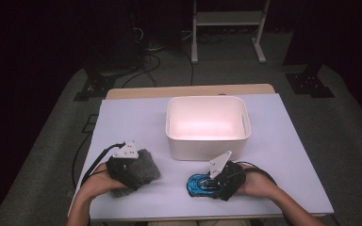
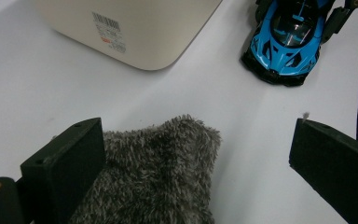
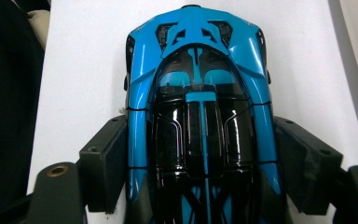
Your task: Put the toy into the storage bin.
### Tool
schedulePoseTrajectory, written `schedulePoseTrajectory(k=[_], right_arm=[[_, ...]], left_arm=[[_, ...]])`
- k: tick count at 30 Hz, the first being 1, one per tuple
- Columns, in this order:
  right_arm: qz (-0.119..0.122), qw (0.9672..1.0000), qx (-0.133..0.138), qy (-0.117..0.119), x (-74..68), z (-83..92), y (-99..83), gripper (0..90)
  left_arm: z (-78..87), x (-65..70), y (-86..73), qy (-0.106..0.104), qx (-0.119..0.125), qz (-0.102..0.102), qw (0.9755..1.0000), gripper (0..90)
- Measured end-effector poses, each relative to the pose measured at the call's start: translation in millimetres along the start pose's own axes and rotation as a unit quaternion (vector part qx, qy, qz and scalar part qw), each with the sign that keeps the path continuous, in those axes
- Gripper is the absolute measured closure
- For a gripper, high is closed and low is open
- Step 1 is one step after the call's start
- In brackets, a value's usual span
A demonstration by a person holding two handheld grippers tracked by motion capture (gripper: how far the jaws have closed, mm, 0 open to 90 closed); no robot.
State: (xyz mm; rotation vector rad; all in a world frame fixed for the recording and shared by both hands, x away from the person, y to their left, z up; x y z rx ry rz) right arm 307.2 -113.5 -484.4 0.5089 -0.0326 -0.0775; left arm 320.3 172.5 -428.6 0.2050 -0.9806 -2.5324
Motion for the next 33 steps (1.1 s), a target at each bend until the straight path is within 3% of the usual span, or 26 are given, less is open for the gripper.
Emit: schedulePoseTrajectory(k=[24, 33], right_arm=[[-0.01, 0.9998, 0.012, 0.012, -0.7, 3.7, 5.6, 25.2], [-0.005, 0.9997, 0.017, 0.016, -3.9, 18.4, 15.8, 25.2]], left_arm=[[1.0, 0.0, -0.8, -0.001, -0.003, -0.004, 1.0, 3.1], [0.4, -0.1, -0.9, -0.001, -0.003, -0.005, 1.0, 3.1]])
Point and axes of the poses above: each handheld gripper's, and its own axes: z roughly backward along the jaws, y roughly out of its top, x roughly to its right, the point moved 5 cm from there along -z, roughly forward along the jaws, and after that the axes turned 4 degrees about -x, right-handed, at the moved point
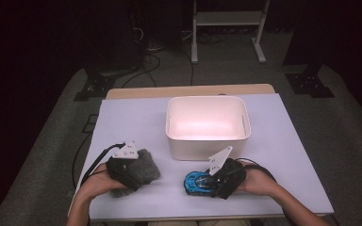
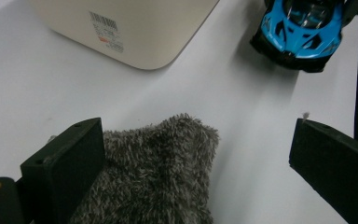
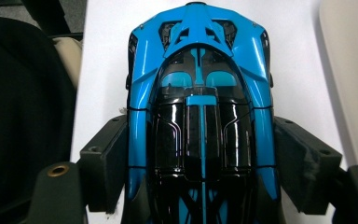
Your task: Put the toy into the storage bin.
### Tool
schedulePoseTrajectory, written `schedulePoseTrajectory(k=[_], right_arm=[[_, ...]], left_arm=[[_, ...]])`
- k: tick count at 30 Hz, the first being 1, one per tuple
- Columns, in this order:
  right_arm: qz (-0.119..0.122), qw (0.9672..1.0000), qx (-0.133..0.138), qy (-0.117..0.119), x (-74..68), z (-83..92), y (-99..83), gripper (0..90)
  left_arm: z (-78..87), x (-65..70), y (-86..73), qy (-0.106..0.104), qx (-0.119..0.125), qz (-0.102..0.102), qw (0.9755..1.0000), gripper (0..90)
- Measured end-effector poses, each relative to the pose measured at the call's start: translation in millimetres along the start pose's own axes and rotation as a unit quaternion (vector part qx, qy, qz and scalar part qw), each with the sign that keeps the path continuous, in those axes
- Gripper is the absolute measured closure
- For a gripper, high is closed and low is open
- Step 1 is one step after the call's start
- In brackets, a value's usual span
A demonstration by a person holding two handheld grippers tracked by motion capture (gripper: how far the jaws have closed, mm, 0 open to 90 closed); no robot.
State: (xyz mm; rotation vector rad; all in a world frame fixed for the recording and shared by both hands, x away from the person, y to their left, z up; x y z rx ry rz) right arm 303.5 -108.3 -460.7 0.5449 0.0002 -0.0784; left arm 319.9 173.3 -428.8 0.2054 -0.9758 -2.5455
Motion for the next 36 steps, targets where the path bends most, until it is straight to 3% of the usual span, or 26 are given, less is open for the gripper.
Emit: schedulePoseTrajectory(k=[24, 36], right_arm=[[0.033, 0.9993, 0.016, 0.004, -17.5, 82.6, 54.8, 25.2], [0.048, 0.9985, 0.021, -0.013, -10.2, 131.2, 87.6, 25.2]], left_arm=[[2.1, -2.9, -0.7, 0.001, 0.009, 0.006, 0.9999, 3.1], [-0.1, -3.5, 0.7, -0.003, 0.009, 0.007, 0.9999, 3.1]])
Point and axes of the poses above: each handheld gripper's, and its own axes: z roughly backward along the jaws, y roughly out of its top, x roughly to its right, the point moved 5 cm from there along -z, roughly forward along the jaws, and after that the axes turned 4 degrees about -x, right-handed, at the moved point
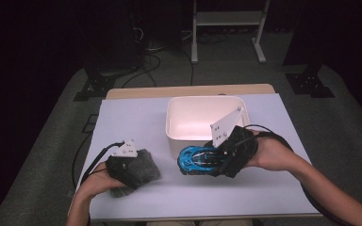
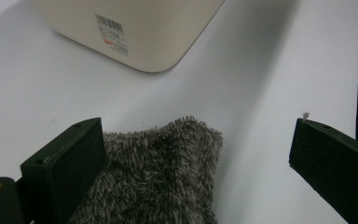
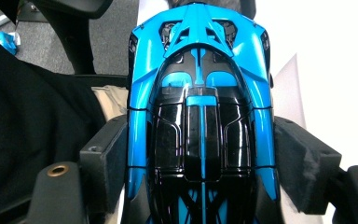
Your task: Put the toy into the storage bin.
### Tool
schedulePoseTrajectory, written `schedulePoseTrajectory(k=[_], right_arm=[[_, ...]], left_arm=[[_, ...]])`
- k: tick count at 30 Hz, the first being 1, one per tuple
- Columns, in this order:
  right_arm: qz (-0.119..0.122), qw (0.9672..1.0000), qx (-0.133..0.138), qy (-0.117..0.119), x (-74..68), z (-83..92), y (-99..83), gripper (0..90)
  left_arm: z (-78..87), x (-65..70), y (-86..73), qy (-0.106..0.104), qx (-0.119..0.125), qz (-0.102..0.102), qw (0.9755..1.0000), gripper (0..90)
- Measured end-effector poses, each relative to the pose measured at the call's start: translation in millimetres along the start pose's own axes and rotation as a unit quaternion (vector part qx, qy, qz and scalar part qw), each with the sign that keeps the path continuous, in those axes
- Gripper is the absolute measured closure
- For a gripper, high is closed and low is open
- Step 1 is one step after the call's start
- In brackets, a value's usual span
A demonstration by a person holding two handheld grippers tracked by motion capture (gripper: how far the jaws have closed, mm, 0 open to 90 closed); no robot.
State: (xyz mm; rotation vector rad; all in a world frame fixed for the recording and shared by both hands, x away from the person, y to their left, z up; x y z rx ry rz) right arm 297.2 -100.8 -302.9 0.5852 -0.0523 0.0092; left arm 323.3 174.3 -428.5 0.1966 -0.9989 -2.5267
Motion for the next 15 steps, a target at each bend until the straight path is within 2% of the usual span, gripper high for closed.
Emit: schedulePoseTrajectory(k=[4, 15], right_arm=[[0.001, 1.0, 0.002, -0.007, 11.6, 11.5, 7.2, 25.2], [-0.014, 0.9997, -0.005, -0.019, 46.9, 28.0, 15.3, 25.2]], left_arm=[[-0.4, -0.1, -0.3, -0.002, 0.002, 0.001, 1.0, 3.1], [1.3, -4.3, -0.1, -0.001, 0.008, 0.005, 1.0, 3.1]])
Point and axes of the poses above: each handheld gripper's, and its own axes: z roughly backward along the jaws, y roughly out of its top, x roughly to its right, the point moved 5 cm from there along -z, roughly forward along the jaws, and after that the axes turned 4 degrees about -x, right-handed, at the moved point
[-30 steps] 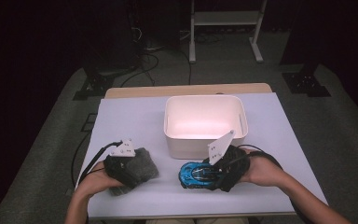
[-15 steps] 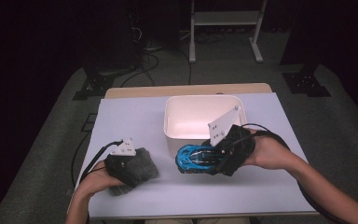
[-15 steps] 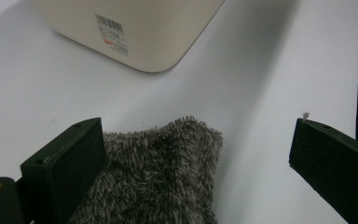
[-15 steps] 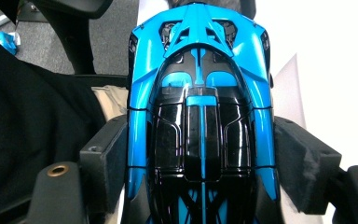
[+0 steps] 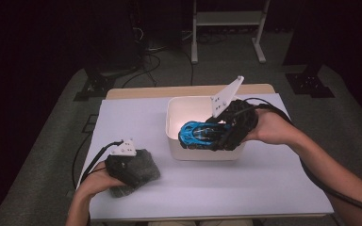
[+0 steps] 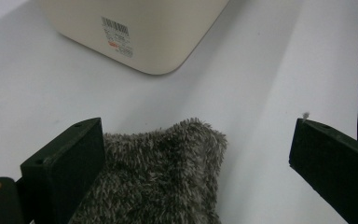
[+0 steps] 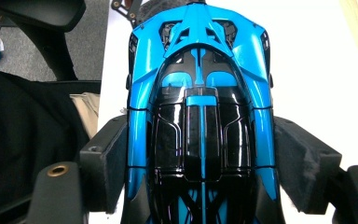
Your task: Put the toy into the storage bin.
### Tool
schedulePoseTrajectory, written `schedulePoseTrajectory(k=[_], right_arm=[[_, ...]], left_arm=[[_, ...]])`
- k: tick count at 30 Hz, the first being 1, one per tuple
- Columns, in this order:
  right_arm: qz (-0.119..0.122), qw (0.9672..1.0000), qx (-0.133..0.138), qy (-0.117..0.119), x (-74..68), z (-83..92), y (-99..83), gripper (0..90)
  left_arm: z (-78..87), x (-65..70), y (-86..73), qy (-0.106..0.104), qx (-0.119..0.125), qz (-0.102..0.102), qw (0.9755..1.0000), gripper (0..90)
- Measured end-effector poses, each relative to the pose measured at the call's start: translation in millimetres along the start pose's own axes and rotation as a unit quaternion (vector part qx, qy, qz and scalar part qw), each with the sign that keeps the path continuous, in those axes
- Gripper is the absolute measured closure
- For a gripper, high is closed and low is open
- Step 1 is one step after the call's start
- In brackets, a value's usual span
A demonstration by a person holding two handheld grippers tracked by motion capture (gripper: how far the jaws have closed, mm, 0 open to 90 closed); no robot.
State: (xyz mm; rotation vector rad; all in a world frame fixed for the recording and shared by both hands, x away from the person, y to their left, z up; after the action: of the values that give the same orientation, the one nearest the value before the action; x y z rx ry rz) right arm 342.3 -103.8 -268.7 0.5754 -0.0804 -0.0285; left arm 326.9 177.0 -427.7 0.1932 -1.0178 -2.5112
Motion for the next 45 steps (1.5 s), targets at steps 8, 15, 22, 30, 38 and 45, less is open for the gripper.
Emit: schedulePoseTrajectory(k=[8, 15, 22, 30, 38, 45], right_arm=[[-0.011, 0.9999, -0.012, -0.004, 21.9, 6.5, 2.9, 25.2], [-0.017, 0.9997, -0.019, -0.003, 37.6, 2.3, 5.0, 25.2], [-0.016, 0.9996, -0.022, 0.002, 48.9, -4.6, 7.4, 25.2], [-0.021, 0.9996, -0.021, 0.004, 61.6, -11.0, 7.5, 25.2], [-0.03, 0.9993, -0.023, 0.006, 75.0, -18.2, 3.2, 25.2], [-0.035, 0.9989, -0.028, 0.011, 82.2, -27.3, -3.0, 25.2]], left_arm=[[-0.8, -2.7, -1.5, -0.001, 0.0, 0.002, 1.0, 3.1], [2.4, -2.8, -3.8, 0.001, 0.003, 0.005, 1.0, 3.1], [5.9, -3.6, -5.8, 0.005, 0.005, 0.005, 1.0, 3.1], [7.8, -3.7, -7.2, 0.009, 0.005, 0.007, 0.9999, 3.1], [8.2, -4.0, -7.5, 0.009, 0.006, 0.007, 0.9999, 3.1], [9.0, -4.5, -8.0, 0.011, 0.005, 0.007, 0.9999, 3.1]])
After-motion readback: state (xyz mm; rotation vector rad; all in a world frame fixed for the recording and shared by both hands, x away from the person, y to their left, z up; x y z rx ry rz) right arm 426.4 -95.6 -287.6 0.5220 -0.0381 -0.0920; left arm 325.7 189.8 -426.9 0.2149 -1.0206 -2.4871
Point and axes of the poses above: each handheld gripper's, and its own axes: z roughly backward along the jaws, y roughly out of its top, x roughly to its right, the point moved 5 cm from there along -z, roughly forward along the jaws, and after that the axes turned 4 degrees about -x, right-handed, at the moved point
